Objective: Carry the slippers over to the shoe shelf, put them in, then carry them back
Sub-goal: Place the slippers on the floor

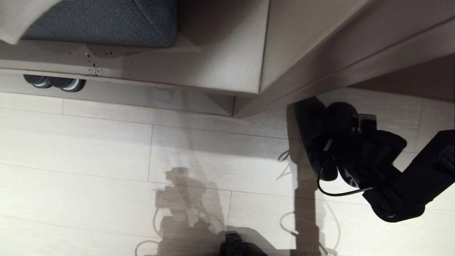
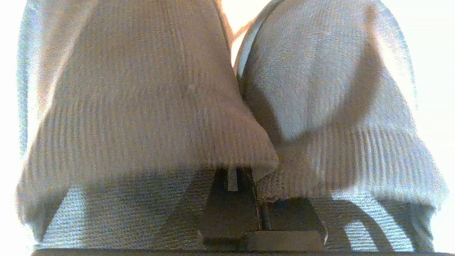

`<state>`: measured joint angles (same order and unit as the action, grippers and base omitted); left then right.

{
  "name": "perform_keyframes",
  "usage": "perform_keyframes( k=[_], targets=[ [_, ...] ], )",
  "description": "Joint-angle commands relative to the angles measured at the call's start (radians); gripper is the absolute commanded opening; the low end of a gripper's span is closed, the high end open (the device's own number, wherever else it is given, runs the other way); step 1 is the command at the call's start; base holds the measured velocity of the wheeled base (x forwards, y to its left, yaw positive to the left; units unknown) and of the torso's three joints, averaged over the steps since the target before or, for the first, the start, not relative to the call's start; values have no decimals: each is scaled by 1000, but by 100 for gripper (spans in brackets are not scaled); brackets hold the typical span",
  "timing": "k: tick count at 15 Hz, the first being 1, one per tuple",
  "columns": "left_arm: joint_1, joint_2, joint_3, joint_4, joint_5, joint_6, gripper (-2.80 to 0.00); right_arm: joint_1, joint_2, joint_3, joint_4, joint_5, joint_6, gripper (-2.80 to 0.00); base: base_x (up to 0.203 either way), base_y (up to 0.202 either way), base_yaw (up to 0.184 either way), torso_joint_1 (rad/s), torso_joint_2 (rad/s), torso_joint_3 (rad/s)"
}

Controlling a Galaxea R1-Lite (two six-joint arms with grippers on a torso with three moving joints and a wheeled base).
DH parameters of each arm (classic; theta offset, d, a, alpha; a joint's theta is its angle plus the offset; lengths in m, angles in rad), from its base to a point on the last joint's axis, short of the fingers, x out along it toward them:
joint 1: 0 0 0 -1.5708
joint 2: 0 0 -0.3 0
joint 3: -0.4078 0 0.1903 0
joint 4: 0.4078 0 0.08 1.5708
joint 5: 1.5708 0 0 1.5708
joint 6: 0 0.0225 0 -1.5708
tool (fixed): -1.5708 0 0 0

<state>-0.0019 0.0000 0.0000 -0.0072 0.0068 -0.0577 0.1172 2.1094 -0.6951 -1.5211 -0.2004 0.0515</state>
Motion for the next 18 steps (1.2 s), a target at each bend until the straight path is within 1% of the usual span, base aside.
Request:
perform_keyframes(
  k=[1,4,5,12,15,18],
  targets=[
    [0,0,0,0,1,-1,-280,-1,45,-50,-9,-6,1,-280,0,0,0,0,0,0],
    [0,0,1,0,0,-1,-280,-1,63,-83,-9,-18,17,-280,0,0,0,0,0,0],
    [0,0,0,0,0,-1,-280,-1,71,-84,-9,-17,18,0,0,0,0,0,0,0],
    [0,0,0,0,1,-2,-280,3,102,-25,-9,-17,22,0,0,0,0,0,0,0],
    [0,0,1,0,1,-2,-280,15,78,30,-9,-17,19,0,0,0,0,0,0,0],
    [0,0,0,0,0,-2,-280,35,8,103,-9,-15,4,0,0,0,0,0,0,0]
  ],
)
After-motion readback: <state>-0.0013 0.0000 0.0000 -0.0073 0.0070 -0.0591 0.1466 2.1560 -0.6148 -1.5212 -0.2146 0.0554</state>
